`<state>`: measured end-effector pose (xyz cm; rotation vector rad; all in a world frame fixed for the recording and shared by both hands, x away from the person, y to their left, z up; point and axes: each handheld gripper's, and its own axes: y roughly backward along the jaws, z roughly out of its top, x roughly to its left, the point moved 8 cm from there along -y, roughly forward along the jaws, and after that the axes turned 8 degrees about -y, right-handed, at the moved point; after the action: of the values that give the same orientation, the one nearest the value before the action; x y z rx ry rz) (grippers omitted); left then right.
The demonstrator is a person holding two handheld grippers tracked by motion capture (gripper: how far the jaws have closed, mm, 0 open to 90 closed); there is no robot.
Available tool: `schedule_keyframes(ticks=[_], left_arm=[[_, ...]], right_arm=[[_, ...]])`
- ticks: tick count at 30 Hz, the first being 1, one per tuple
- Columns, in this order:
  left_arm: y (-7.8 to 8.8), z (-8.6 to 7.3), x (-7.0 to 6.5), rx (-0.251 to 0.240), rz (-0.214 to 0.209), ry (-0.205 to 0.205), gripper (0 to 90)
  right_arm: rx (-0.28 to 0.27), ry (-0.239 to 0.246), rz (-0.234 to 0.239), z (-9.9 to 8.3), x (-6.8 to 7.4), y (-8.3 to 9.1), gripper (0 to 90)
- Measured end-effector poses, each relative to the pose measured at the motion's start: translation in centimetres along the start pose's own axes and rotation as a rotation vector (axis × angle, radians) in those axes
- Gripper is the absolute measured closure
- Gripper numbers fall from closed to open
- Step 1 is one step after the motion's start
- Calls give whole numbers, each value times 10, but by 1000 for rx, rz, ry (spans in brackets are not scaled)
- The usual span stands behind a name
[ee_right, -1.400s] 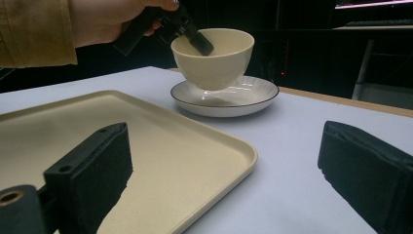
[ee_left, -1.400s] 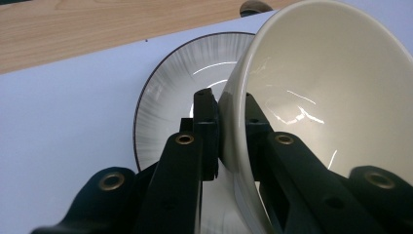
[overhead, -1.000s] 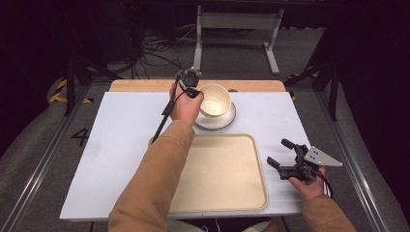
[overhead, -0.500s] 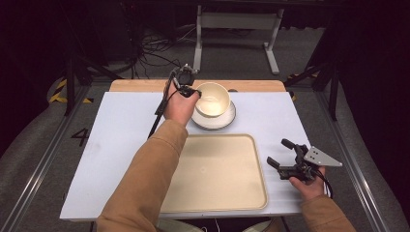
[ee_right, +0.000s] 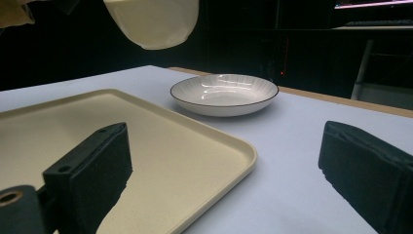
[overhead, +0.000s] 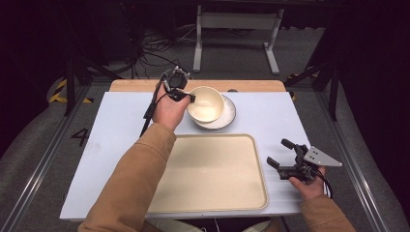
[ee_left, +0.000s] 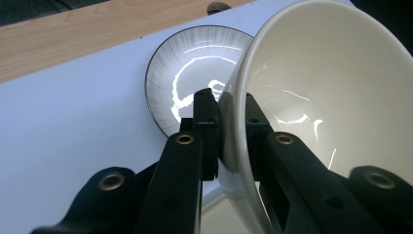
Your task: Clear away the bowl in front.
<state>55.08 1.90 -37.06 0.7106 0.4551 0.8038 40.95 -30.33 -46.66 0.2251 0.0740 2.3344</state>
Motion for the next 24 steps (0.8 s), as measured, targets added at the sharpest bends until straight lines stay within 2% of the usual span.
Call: schedule_keyframes(ticks=[4,14,19,24], left_arm=[[9,-6,-1,18,-9,-27,823],[24,-19,-11,25,-34,-70,822],[30,-26,-19,30,-62,-88,822],[38,-35,-30,45,-91,-123,822]], right_arm=[[0,0,1,0,0,0,54],[1,0,1,0,0,0,52],[0,1,1,0,0,0,49],[-1,4,2,0,0,0,48]])
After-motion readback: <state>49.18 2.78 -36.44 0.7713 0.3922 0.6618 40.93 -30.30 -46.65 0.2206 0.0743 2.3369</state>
